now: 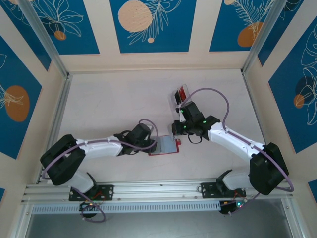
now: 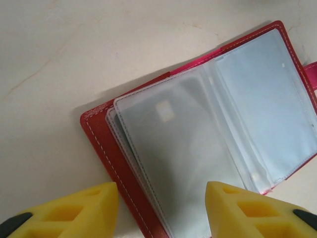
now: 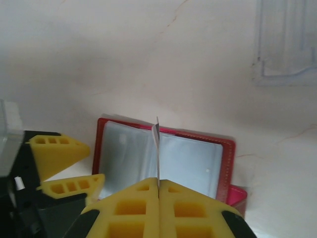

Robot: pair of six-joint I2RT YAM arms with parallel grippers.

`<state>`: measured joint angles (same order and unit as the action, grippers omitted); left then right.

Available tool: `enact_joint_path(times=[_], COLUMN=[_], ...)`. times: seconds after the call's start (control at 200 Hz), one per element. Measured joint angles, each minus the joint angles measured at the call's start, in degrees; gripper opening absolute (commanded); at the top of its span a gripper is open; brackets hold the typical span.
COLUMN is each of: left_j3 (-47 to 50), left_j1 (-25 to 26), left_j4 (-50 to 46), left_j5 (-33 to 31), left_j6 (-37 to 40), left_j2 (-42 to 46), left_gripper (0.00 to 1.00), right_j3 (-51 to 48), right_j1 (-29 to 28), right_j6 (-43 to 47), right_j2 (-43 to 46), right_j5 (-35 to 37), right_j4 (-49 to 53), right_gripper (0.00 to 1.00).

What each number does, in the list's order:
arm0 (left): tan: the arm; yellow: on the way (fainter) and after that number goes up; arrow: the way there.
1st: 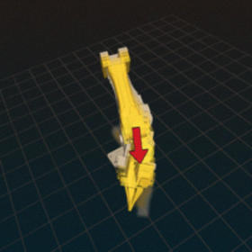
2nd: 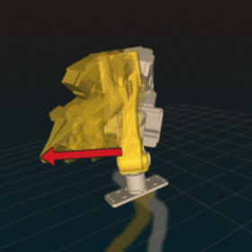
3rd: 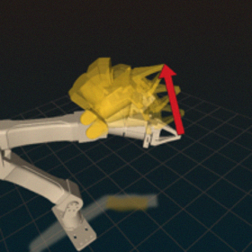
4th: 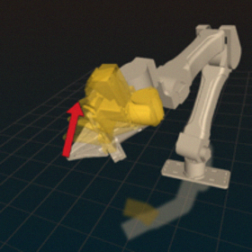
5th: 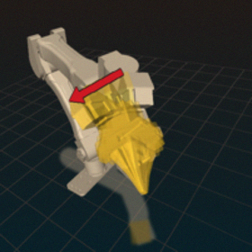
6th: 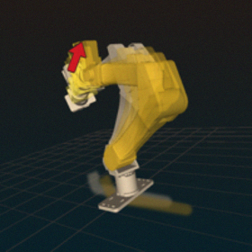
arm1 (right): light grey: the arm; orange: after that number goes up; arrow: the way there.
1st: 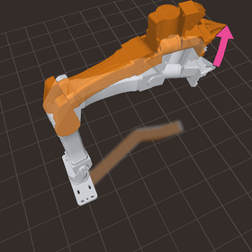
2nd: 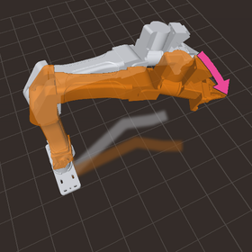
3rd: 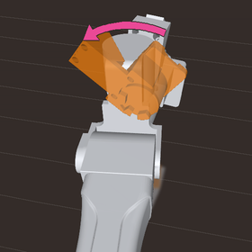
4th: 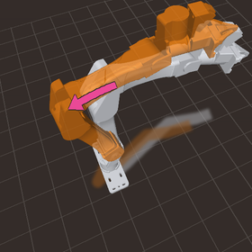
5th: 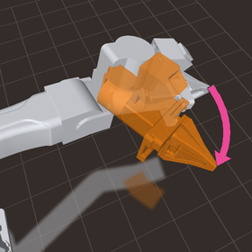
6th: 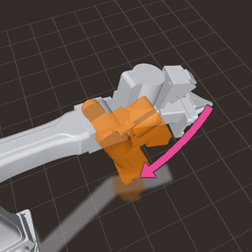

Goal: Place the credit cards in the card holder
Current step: Insert the credit card into the card slot.

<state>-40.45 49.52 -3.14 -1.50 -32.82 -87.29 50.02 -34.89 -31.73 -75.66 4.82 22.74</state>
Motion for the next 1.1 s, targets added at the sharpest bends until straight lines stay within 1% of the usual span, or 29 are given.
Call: enact_joint_path(times=[0.175,0.36,0.525,0.795,0.875,1.1], left_j3=[-1.51,-1.62,-1.6,-1.4,-1.38,-1.31], left_j1=[-0.02,-0.02,-0.02,0.0,0.0,0.11], left_j4=[-1.42,-2.05,-2.05,-1.77,-1.66,-1.55], left_j5=[-0.22,-0.68,-0.9,-0.87,-0.87,-0.87], left_j6=[1.46,1.95,1.9,1.86,1.84,1.7], left_j2=[-2.73,-3.23,-3.23,-3.23,-3.23,-3.23], left_gripper=[0.43,0.37,0.34,0.34,0.34,0.34], right_j3=[-2.38,-5.4,-8.66,-14.34,-15.5,-20.46], right_j1=[-0.37,-0.79,-1.29,-2.05,-2.69,-5.49], right_j6=[-2.01,-3.89,-5.66,-10.38,-12.09,-18.29], right_j2=[0.13,0.09,-1.38,-4.0,-4.15,-3.67], right_j5=[-1.49,-2.78,-3.56,-3.76,-3.1,2.32], right_j4=[-4.59,-10.03,-16.2,-26.73,-28.7,-34.27], right_gripper=[0.0,0.0,0.0,0.0,0.0,0.0])
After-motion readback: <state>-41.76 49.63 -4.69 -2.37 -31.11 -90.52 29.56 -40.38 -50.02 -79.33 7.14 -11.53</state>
